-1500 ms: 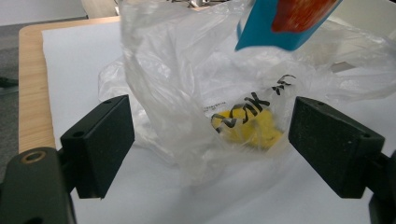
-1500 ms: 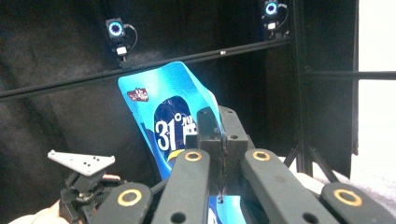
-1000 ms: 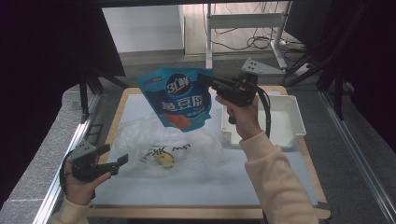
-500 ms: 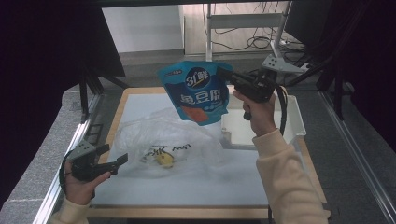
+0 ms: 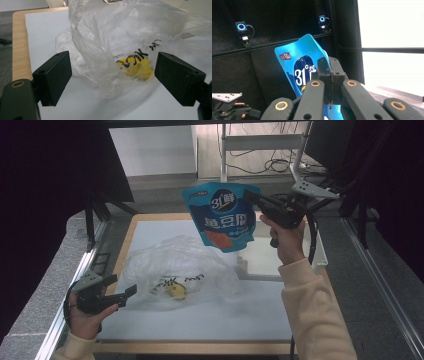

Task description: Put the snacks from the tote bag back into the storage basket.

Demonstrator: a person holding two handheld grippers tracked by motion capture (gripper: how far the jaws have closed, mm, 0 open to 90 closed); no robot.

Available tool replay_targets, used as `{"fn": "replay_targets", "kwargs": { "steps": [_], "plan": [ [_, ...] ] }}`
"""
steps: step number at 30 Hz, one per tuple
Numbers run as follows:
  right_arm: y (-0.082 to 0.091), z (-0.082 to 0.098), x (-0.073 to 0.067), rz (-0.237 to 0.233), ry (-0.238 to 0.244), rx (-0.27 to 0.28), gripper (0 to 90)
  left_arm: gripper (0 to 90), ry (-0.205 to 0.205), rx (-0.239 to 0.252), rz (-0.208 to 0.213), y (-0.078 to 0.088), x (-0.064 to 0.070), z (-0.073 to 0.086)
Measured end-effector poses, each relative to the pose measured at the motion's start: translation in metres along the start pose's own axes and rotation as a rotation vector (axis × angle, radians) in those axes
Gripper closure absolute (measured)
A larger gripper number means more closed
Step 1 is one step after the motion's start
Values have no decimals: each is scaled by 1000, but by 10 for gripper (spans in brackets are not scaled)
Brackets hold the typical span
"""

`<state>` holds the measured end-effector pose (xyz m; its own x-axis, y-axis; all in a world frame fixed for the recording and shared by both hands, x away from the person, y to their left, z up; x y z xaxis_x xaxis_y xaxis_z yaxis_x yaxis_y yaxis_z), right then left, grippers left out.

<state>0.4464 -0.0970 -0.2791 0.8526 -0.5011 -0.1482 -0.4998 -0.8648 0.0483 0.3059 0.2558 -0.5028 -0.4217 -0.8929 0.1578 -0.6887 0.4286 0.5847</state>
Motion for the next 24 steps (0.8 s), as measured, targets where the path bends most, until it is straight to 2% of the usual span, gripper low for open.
{"fn": "replay_targets", "kwargs": {
  "steps": [12, 24],
  "plan": [
    [11, 2, 22, 64, -4, -8, 896, 146, 3, -1, -2, 0, -1, 0],
    [20, 3, 35, 99, -17, -1, 896, 146, 4, -1, -2, 0, -1, 0]
  ]
}}
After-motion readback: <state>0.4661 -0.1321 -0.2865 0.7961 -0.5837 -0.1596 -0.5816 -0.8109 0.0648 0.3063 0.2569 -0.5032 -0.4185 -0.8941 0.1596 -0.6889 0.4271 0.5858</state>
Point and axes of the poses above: each handheld gripper's, and its own axes: y roughly backward along the jaws, z roughly out of its underside, x roughly to its right, the point moved 10 cm from there along -y, roughly forward along the jaws, and after that the axes turned 6 degrees about -x, right-handed, at the moved point
